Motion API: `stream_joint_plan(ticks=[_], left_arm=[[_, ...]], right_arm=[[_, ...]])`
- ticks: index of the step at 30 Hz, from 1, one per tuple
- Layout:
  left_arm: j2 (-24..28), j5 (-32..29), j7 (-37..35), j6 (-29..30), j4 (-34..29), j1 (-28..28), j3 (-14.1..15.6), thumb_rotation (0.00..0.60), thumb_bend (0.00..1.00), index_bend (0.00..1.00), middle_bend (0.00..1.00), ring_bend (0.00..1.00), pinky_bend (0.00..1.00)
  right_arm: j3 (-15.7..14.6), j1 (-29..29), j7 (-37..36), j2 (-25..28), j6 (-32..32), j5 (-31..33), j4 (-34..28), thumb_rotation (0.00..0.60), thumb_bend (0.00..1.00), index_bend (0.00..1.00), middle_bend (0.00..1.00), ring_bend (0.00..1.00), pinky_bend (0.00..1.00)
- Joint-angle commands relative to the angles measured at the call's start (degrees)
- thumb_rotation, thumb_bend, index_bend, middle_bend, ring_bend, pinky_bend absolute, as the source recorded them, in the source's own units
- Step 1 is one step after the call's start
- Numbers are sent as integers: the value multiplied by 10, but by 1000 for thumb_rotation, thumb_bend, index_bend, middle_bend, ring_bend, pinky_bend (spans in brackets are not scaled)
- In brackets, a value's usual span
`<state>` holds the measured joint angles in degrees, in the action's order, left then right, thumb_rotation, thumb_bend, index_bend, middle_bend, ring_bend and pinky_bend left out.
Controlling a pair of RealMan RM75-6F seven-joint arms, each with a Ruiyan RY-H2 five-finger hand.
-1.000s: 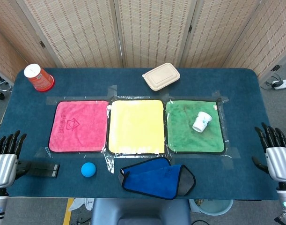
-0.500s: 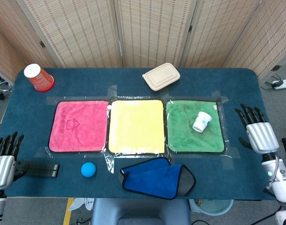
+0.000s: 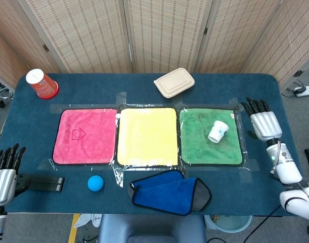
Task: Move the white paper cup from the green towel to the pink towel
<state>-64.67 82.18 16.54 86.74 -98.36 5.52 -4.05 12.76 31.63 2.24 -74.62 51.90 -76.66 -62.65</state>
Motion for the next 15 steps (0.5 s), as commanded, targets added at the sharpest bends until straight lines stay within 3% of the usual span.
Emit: stream_joint_plan(ticks=[1, 9, 15], left_arm=[[1, 0, 1, 0, -1, 0, 1, 600, 322, 60, 39, 58, 0], [2, -2, 5, -1, -6, -2, 2, 600, 322, 60, 39, 58, 0], [3, -1, 4, -1, -6, -4, 4, 600, 323, 60, 39, 58, 0]], right_arm=[[0, 44, -22, -60, -51, 12, 96, 600, 284, 0, 0, 0, 0], [-6, 93, -37, -141, -88, 11, 230, 600, 149, 0, 0, 0, 0], [-19, 120, -53, -186, -97, -7, 303, 600, 117, 0, 0, 0, 0]])
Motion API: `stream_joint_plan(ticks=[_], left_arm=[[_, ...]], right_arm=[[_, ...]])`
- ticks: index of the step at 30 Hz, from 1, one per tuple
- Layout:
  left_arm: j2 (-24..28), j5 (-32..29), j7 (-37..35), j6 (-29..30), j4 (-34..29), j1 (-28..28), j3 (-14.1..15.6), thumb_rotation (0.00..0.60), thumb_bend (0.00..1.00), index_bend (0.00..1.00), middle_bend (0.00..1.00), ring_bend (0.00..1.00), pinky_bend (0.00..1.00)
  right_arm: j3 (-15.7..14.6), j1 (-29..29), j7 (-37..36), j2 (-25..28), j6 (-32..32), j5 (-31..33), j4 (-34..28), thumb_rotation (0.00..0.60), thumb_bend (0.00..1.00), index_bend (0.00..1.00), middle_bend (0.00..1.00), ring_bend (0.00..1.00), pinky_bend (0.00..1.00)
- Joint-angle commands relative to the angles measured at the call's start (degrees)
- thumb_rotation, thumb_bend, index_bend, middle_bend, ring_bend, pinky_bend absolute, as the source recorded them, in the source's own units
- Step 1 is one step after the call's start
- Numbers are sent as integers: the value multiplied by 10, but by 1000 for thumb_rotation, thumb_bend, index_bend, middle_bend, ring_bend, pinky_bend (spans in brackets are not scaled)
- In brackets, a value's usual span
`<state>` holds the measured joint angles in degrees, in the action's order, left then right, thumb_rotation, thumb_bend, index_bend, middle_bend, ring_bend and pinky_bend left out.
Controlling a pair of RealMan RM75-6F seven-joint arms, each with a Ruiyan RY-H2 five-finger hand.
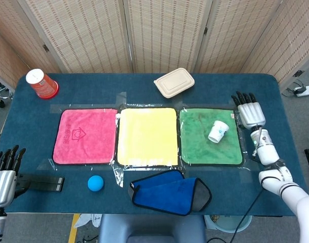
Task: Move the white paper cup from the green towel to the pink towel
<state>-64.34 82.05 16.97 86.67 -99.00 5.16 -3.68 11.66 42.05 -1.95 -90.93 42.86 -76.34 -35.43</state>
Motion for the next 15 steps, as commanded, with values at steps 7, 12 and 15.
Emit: stream_joint_plan(ticks=[7, 12, 15], left_arm=[[1, -5, -3, -2, 3, -2, 1, 600, 323, 60, 39, 58, 0], [1, -8, -4, -4, 6, -3, 1, 600, 322, 60, 39, 58, 0], [0, -8, -5, -4, 8, -3, 1, 600, 323, 60, 39, 58, 0]], right_arm=[[-21, 36, -46, -65, -17, -26, 99, 600, 96, 0, 0, 0, 0], [-34, 43, -76, -86, -12, -41, 122, 600, 95, 0, 0, 0, 0], [-38, 45, -98, -89, 5, -50, 118, 600, 96, 0, 0, 0, 0]])
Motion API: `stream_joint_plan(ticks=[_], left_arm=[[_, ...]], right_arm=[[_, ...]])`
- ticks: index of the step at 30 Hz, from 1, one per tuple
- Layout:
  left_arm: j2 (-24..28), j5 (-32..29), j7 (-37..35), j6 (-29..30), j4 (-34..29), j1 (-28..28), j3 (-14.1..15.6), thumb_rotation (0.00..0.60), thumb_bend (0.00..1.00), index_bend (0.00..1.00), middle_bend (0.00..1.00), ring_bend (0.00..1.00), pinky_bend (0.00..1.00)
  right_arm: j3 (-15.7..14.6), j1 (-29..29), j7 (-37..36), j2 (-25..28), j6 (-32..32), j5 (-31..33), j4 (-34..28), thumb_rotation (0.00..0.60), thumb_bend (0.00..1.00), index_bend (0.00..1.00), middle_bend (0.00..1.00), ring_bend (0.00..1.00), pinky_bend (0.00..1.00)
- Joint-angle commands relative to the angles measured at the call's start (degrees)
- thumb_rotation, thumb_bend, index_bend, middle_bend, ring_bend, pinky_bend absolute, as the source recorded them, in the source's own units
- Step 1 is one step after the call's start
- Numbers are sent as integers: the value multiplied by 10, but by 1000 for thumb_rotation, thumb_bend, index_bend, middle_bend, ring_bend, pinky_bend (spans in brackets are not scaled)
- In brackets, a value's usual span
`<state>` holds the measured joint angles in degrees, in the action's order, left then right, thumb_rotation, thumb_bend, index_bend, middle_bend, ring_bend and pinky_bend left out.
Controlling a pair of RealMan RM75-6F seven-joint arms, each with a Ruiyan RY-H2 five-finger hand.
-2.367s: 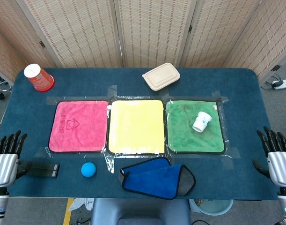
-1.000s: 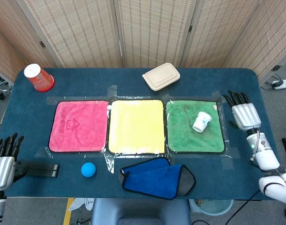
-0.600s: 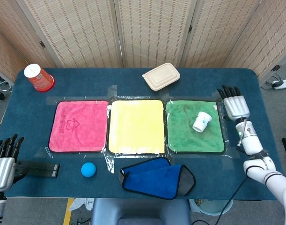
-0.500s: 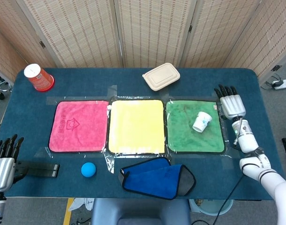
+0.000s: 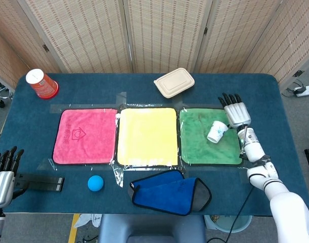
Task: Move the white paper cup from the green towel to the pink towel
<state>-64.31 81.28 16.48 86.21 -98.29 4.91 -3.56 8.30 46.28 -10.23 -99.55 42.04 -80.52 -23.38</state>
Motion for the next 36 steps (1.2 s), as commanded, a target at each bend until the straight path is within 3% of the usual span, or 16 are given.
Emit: stream_joint_plan(ticks=[1, 10, 17, 23, 30, 36], left_arm=[[-1, 0, -1, 1, 2, 0, 0, 600, 323, 60, 39, 58, 0], [-3, 3, -6, 1, 6, 0, 0, 600, 323, 60, 39, 58, 0], [0, 1, -15, 4, 9, -5, 1, 600, 323, 60, 39, 58, 0], [1, 2, -20, 4, 13, -6, 2, 600, 322, 60, 39, 58, 0], [-1, 5, -18, 0, 12, -3, 2, 600, 323, 60, 39, 58, 0], [-4, 10, -15, -4, 9, 0, 4, 600, 322, 60, 39, 58, 0]], right_arm=[[-5, 4, -21, -2, 21, -11, -6, 600, 96, 0, 0, 0, 0], [-2, 20, -38, 25, 117, -41, -121, 600, 94, 0, 0, 0, 0], [25, 33, 18, 59, 157, -37, -277, 600, 94, 0, 0, 0, 0], [26, 15, 93, 109, 166, -21, -367, 600, 94, 0, 0, 0, 0], [6, -30, 142, 179, 166, 3, -414, 600, 93, 0, 0, 0, 0], [-18, -62, 151, 206, 150, 18, -401, 600, 94, 0, 0, 0, 0]])
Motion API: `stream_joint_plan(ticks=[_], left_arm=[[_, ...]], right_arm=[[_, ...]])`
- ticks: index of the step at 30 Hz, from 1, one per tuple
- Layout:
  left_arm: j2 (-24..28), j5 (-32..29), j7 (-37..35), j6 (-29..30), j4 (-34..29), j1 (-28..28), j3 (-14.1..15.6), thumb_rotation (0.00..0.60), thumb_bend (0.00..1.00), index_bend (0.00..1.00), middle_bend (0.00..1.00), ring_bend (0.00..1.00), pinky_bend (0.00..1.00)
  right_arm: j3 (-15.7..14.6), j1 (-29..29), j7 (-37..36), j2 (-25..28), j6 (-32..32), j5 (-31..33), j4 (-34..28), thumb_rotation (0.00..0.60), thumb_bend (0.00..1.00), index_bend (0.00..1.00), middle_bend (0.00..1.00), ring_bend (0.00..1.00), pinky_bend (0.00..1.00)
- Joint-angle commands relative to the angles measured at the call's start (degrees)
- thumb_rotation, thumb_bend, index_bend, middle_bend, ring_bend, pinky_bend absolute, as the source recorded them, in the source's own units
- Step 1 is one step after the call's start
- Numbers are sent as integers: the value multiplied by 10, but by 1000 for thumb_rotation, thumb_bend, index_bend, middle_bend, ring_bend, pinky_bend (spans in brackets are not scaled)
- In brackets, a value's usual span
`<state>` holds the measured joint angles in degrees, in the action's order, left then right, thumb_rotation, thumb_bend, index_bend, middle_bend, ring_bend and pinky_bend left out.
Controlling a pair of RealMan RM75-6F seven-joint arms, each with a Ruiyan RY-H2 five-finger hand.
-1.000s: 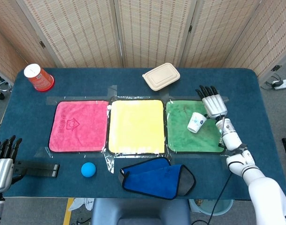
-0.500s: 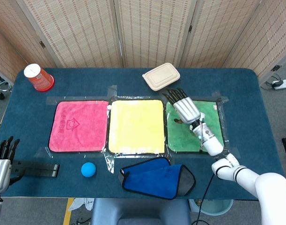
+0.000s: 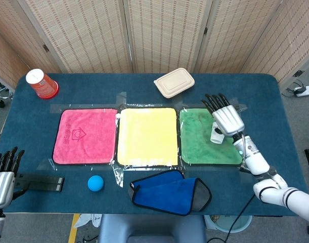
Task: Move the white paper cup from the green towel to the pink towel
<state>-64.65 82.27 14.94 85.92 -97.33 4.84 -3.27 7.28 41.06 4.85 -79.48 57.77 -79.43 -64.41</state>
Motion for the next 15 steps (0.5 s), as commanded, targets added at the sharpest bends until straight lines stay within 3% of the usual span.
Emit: stream_joint_plan(ticks=[1, 8, 15], left_arm=[[-1, 1, 0, -2, -1, 1, 1, 600, 322, 60, 39, 59, 0], [0, 0, -2, -5, -3, 1, 2, 600, 322, 60, 39, 59, 0], [3, -1, -7, -10, -7, 1, 5, 600, 323, 60, 39, 63, 0]], right_arm=[[-10, -14, -2, 5, -10, 10, 16, 600, 94, 0, 0, 0, 0], [-29, -29, -26, -22, -36, 12, 92, 600, 94, 0, 0, 0, 0], [-36, -16, -79, -93, -65, -6, 210, 600, 93, 0, 0, 0, 0]])
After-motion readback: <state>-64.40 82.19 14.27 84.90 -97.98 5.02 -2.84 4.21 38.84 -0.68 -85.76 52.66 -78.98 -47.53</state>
